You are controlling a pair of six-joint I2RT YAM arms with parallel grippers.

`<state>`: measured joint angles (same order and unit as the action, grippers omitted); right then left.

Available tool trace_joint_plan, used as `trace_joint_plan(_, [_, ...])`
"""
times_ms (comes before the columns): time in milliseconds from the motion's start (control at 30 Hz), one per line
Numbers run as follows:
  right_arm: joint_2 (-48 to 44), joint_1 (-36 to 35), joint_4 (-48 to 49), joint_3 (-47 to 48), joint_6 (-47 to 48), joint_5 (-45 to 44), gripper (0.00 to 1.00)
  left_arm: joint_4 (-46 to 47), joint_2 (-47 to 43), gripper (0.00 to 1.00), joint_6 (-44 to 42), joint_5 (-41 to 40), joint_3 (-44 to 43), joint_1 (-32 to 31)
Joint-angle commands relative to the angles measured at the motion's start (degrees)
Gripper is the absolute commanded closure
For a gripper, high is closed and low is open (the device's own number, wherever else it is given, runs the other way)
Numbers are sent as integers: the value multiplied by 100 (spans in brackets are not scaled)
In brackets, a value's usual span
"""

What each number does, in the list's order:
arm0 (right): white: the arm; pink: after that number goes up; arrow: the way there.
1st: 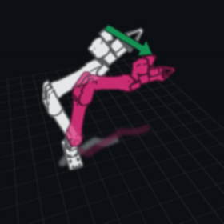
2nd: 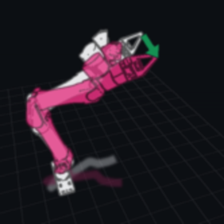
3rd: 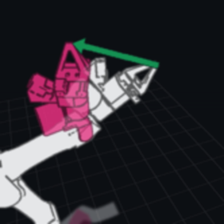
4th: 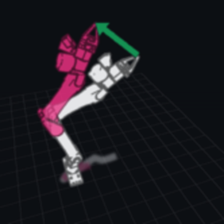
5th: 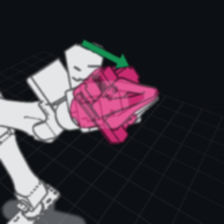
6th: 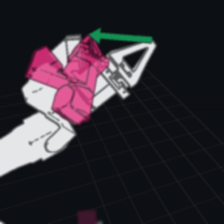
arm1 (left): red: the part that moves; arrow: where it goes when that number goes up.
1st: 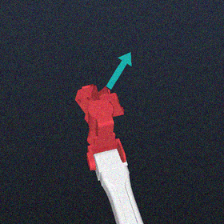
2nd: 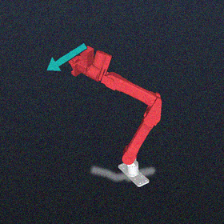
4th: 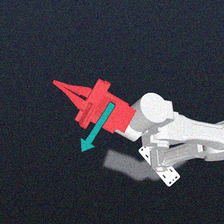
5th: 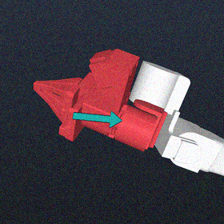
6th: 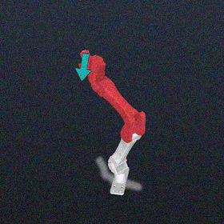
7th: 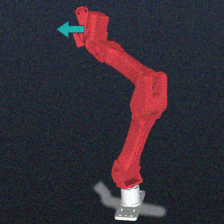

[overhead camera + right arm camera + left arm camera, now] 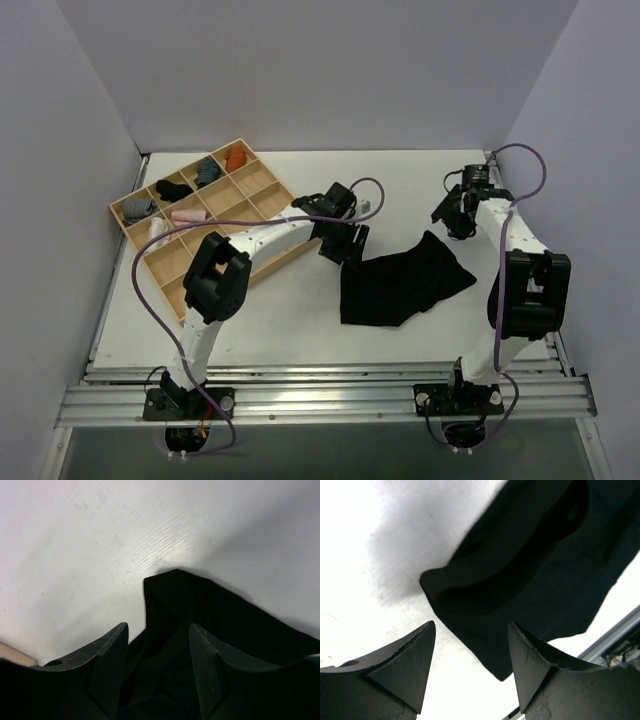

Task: Roll the underwear
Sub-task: Flatten the underwear

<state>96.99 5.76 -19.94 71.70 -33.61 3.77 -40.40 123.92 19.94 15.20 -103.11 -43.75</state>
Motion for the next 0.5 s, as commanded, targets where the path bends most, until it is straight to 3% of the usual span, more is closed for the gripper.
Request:
trace_joint_plan(0, [399,-408,-176,343,-418,-209,52,-64,176,32,-237,-140,-315,50])
trace_joint_plan(133, [881,-541,-247,625,-402,-560,54,-47,326,35,-149,-184,-420,50])
trace_joint_plan(300, [1278,-541,-624,1047,-15,-1035,57,-116,484,51,-17,-403,-570,120])
trace_joint_plan(467, [1366,-541,-739,1284,266,-1432,58,-126,616,52,229,-474,-693,296])
